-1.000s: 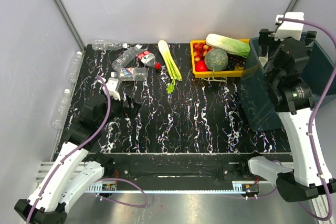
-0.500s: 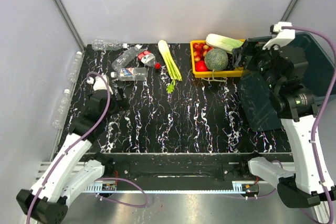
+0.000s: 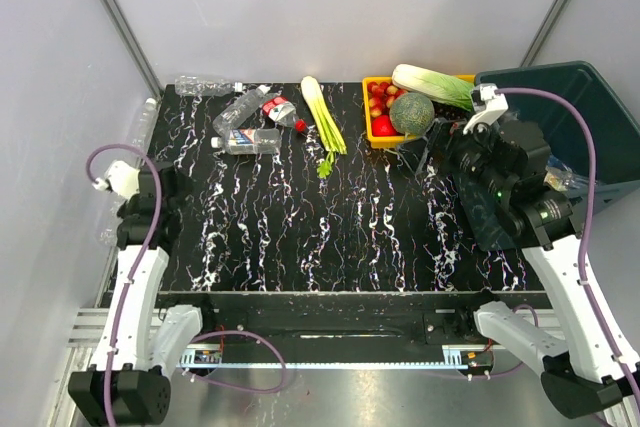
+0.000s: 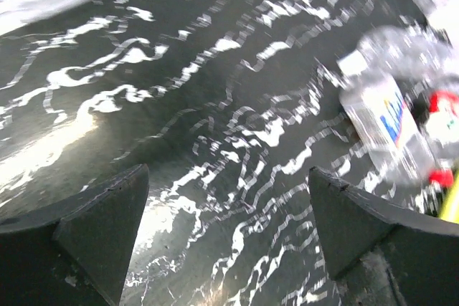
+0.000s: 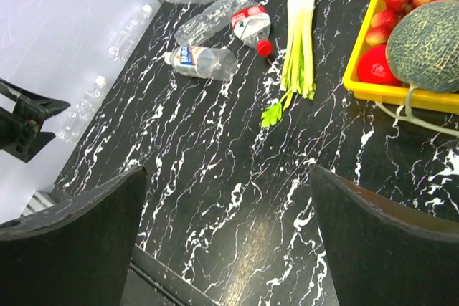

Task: Put the plastic bottles in the bin
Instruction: Pick up the plastic bottle from the corner of the board.

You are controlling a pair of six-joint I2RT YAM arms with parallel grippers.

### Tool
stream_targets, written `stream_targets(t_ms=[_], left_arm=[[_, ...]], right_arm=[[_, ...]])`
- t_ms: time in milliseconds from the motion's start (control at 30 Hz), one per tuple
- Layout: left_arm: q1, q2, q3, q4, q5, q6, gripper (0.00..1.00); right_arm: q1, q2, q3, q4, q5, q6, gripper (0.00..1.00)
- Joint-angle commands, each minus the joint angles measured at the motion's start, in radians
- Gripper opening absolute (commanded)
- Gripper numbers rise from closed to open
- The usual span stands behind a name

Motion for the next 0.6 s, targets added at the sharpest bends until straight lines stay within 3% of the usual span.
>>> stream_targets(t_ms=[0, 300, 367, 433, 567], left_arm=[[0.1, -0.003, -0.01, -0.086, -0.204, -0.224, 0.95], [0.305, 0.092, -0.02, -0.091, -0.321, -0.419, 0.94], [0.306, 0.129, -0.042, 0.076, -0.336, -0.295, 0.95], [0.306, 0.181, -0.047, 0.257, -0.307, -0.016, 0.96], [0.302, 0.339, 0.038, 0.383, -0.255, 0.382, 0.97]], right_arm=[[0.015, -0.063, -0.05, 0.069, -0.036, 0.022, 0.99], [0.015, -0.092, -0.095, 0.097, -0.081, 0.008, 0.99], [0.015, -0.088, -0.103, 0.106, -0.094, 0.024, 0.99], [0.015, -0.079, -0.107, 0.117, -0.107, 0.036, 0.99], [0.015, -0.077, -0.095, 0.119, -0.115, 0.044, 0.99]])
